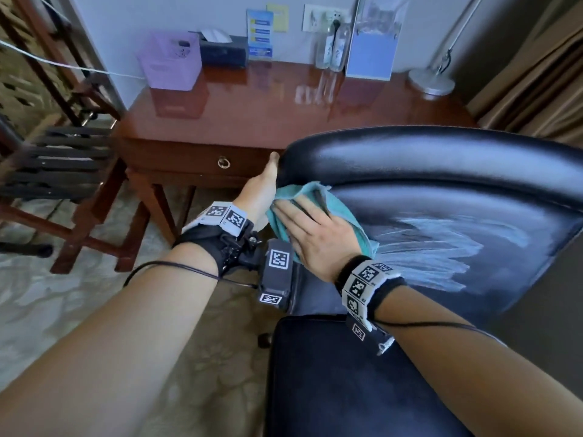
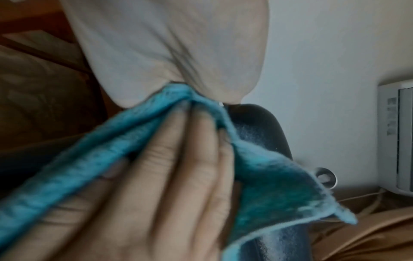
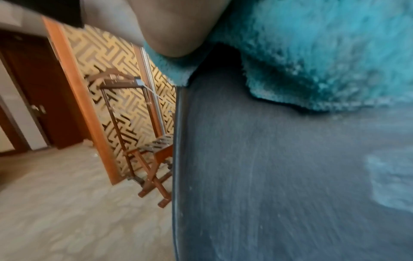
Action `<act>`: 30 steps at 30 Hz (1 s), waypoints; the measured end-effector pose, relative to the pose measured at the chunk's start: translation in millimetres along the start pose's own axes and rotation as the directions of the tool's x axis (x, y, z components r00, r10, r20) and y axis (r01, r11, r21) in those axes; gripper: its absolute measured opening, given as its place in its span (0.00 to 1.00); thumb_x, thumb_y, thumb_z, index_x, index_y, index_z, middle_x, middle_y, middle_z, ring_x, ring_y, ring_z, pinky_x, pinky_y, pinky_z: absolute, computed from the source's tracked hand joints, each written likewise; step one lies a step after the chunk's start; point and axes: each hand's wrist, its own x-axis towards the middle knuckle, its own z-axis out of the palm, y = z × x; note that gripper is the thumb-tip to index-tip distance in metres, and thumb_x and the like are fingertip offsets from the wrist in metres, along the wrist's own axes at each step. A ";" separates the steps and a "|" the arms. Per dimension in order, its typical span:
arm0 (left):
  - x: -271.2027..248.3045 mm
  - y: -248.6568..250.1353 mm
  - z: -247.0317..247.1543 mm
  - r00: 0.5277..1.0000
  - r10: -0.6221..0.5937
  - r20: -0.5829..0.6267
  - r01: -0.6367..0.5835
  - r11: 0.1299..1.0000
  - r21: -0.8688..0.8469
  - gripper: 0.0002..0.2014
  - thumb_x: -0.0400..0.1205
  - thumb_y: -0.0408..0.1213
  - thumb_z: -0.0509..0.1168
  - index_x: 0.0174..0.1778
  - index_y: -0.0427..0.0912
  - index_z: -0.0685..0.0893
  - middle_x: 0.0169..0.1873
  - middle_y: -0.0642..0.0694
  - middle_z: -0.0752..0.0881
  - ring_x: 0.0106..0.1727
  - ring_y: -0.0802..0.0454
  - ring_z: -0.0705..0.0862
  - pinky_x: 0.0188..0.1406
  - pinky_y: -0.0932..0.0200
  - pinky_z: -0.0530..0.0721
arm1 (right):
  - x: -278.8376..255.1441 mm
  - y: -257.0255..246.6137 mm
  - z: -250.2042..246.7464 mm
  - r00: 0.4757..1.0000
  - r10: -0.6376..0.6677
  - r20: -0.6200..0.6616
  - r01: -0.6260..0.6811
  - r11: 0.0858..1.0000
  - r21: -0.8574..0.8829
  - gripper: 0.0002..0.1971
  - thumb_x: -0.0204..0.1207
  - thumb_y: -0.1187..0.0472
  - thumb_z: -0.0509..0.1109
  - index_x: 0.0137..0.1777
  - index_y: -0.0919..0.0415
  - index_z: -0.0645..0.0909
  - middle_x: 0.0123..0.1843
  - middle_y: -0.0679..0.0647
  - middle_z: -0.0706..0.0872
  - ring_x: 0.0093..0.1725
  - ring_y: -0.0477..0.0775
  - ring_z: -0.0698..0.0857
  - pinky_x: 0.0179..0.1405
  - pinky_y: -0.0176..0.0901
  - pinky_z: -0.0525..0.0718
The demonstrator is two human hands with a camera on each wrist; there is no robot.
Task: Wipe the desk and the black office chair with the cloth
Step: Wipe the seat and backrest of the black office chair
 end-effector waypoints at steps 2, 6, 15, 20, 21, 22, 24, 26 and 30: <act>7.3 -0.9 2.4 0.999 -0.005 0.043 0.003 0.999 0.048 0.41 0.77 0.71 0.53 0.68 0.38 0.79 0.62 0.42 0.85 0.61 0.44 0.84 0.70 0.49 0.76 | -3.9 -2.2 2.0 0.998 -0.001 0.056 0.003 0.999 -0.040 0.30 0.78 0.54 0.49 0.79 0.62 0.68 0.79 0.52 0.72 0.71 0.55 0.73 0.69 0.46 0.67; 12.4 3.0 8.8 0.992 -0.025 0.121 0.016 0.997 0.075 0.45 0.74 0.75 0.52 0.71 0.39 0.78 0.64 0.44 0.84 0.62 0.43 0.83 0.70 0.48 0.77 | -9.7 8.3 -3.6 0.996 0.003 0.089 0.009 0.991 -0.133 0.28 0.81 0.51 0.50 0.80 0.58 0.68 0.80 0.48 0.71 0.70 0.48 0.70 0.60 0.40 0.64; 38.5 6.7 32.9 0.889 -0.072 0.453 0.222 0.932 -0.287 0.40 0.81 0.70 0.46 0.64 0.38 0.83 0.61 0.34 0.85 0.64 0.40 0.84 0.65 0.49 0.79 | 4.0 42.7 -5.9 0.979 0.201 -0.035 -0.204 0.947 -0.249 0.28 0.83 0.50 0.56 0.83 0.51 0.61 0.83 0.44 0.65 0.80 0.51 0.64 0.82 0.59 0.48; 49.0 1.7 52.4 0.848 -0.028 0.530 0.213 0.933 -0.291 0.47 0.78 0.74 0.44 0.67 0.32 0.82 0.67 0.30 0.80 0.70 0.36 0.79 0.77 0.44 0.69 | -12.9 38.3 14.0 0.959 0.284 -0.013 -0.282 0.943 -0.176 0.31 0.82 0.49 0.56 0.84 0.54 0.58 0.84 0.45 0.61 0.74 0.52 0.73 0.70 0.59 0.63; 52.4 -1.0 56.7 0.829 -0.018 0.559 0.214 0.934 -0.286 0.48 0.78 0.74 0.44 0.70 0.33 0.80 0.70 0.31 0.78 0.73 0.36 0.76 0.78 0.44 0.67 | -14.7 43.1 15.1 0.961 0.278 -0.007 -0.276 0.948 -0.156 0.31 0.82 0.49 0.55 0.84 0.55 0.58 0.85 0.46 0.60 0.74 0.51 0.74 0.68 0.58 0.65; 56.0 -4.7 61.3 0.814 -0.013 0.581 0.209 0.939 -0.271 0.48 0.78 0.75 0.43 0.70 0.33 0.80 0.70 0.31 0.78 0.73 0.36 0.76 0.78 0.45 0.67 | -16.4 47.6 16.5 0.963 0.271 -0.009 -0.269 0.952 -0.145 0.30 0.82 0.49 0.54 0.84 0.55 0.58 0.85 0.46 0.60 0.74 0.51 0.74 0.67 0.58 0.66; 59.5 -12.8 72.8 0.799 0.019 0.601 0.176 0.948 -0.264 0.46 0.79 0.74 0.42 0.64 0.34 0.83 0.66 0.33 0.82 0.70 0.39 0.79 0.76 0.48 0.71 | -21.6 55.0 21.0 0.963 0.269 -0.018 -0.269 0.951 -0.153 0.31 0.82 0.49 0.53 0.84 0.55 0.58 0.85 0.46 0.59 0.76 0.50 0.72 0.70 0.58 0.63; 63.8 -17.0 87.1 0.795 0.096 0.599 0.106 0.950 -0.293 0.43 0.79 0.72 0.44 0.62 0.36 0.84 0.65 0.34 0.83 0.70 0.41 0.79 0.76 0.49 0.71 | -27.0 61.8 25.4 0.953 0.299 -0.041 -0.301 0.935 -0.189 0.31 0.82 0.48 0.53 0.84 0.54 0.57 0.85 0.45 0.58 0.77 0.49 0.70 0.74 0.57 0.58; 74.2 -22.9 115.1 0.802 0.302 0.515 -0.095 0.916 -0.389 0.36 0.80 0.67 0.54 0.67 0.39 0.83 0.64 0.38 0.85 0.70 0.42 0.80 0.77 0.46 0.70 | -36.5 74.5 31.0 0.938 0.334 -0.090 -0.346 0.914 -0.210 0.30 0.81 0.47 0.53 0.83 0.52 0.59 0.84 0.44 0.60 0.74 0.52 0.73 0.75 0.57 0.55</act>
